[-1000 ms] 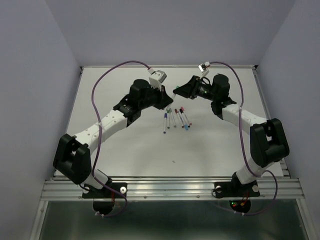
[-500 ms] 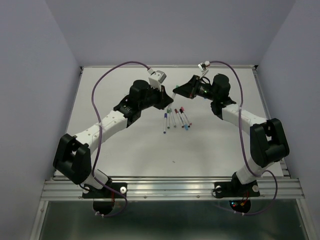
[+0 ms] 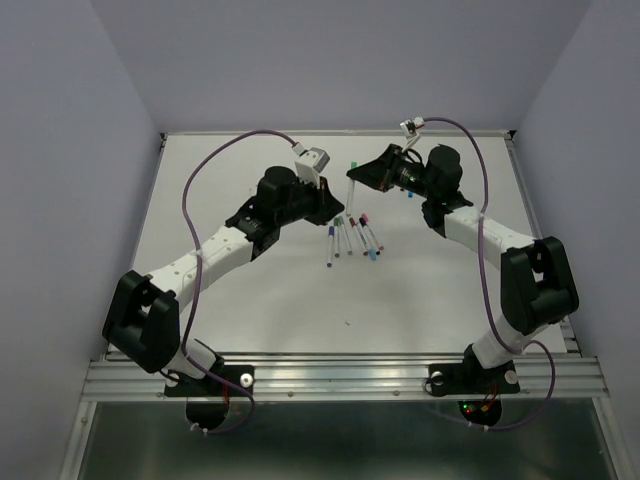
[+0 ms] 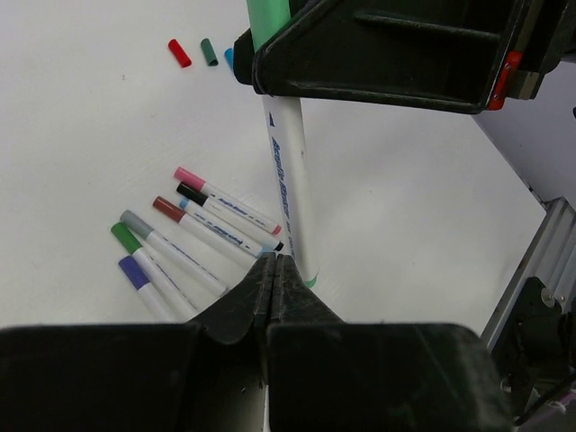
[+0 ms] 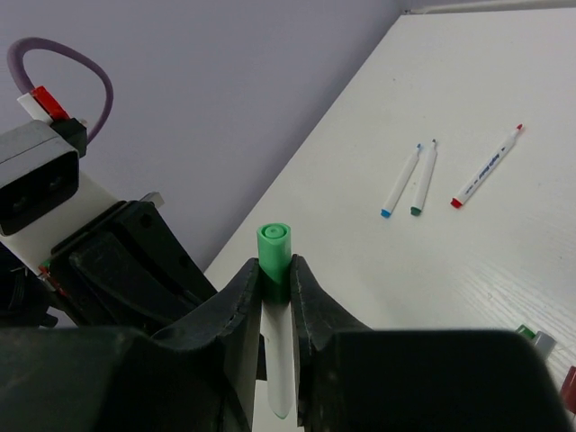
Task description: Open the pen caps
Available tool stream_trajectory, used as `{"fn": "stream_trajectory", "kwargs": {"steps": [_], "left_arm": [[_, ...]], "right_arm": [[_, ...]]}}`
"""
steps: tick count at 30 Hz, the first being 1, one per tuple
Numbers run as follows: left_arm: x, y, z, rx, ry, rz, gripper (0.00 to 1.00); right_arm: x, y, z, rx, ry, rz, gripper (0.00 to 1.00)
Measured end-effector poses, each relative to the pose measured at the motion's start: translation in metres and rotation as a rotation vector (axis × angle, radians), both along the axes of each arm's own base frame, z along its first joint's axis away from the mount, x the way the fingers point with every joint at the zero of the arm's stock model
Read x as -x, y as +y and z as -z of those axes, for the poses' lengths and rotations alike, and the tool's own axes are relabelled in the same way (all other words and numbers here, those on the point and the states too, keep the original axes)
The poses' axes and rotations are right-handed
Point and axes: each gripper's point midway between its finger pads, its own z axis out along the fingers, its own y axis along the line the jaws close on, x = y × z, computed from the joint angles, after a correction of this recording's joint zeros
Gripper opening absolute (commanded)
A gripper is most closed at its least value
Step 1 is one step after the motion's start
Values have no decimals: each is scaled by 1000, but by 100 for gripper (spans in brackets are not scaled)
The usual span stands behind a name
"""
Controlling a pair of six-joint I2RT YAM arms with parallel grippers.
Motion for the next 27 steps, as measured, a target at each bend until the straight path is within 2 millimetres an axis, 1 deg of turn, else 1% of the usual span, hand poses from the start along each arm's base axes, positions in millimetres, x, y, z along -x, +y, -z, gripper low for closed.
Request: {"fn": "stream_trajectory", "kwargs": {"steps": [2,3,4,5,7,8,10,11,12,17,18,20,21,22,23,24,26,27], "left_arm": [[0,0,0,1,3,0,0],[0,0,0,3,5,-1,26],[0,0,0,5,8,-3,43],[0,0,0,8,15,-8,55],[0,0,1,9,21,-14,64],[0,1,1,9,23,-17,71],[-1,1,0,10,25,-21,78],[-1,1,0,12,26,-23,91],[-1,1,0,13,27,-22,94],[2,-3,-5,32,22,0,96],[2,-4,-6,38,18,6,95],[2,-5,-10,46,11,12,90],[1,-7,-12,50,8,16,81],[-1,-9,-16,57,2,19,76],[-4,-11,-19,61,-6,23,64],[-7,-14,-24,69,-14,25,60],[-12,-18,-28,77,-23,26,57],[-16,-20,-30,79,-28,27,50]], "right_arm": [[1,0,0,0,1,-6,10],[1,0,0,0,1,-8,10],[1,0,0,0,1,-8,10],[1,0,0,0,1,-8,10],[1,0,1,4,4,-6,10],[1,0,2,4,5,-4,10],[0,0,2,5,7,0,9],[0,0,2,5,8,3,9],[-1,0,3,7,10,4,9],[-1,-1,4,6,20,10,9],[-1,-1,4,5,22,10,9],[-1,0,3,-1,30,9,9],[-1,0,2,-7,35,7,9],[0,0,0,-16,34,3,9],[1,1,-3,-26,37,-1,9],[2,1,-6,-36,32,-7,9],[4,2,-10,-54,35,-19,9],[5,2,-13,-62,33,-24,9]]}}
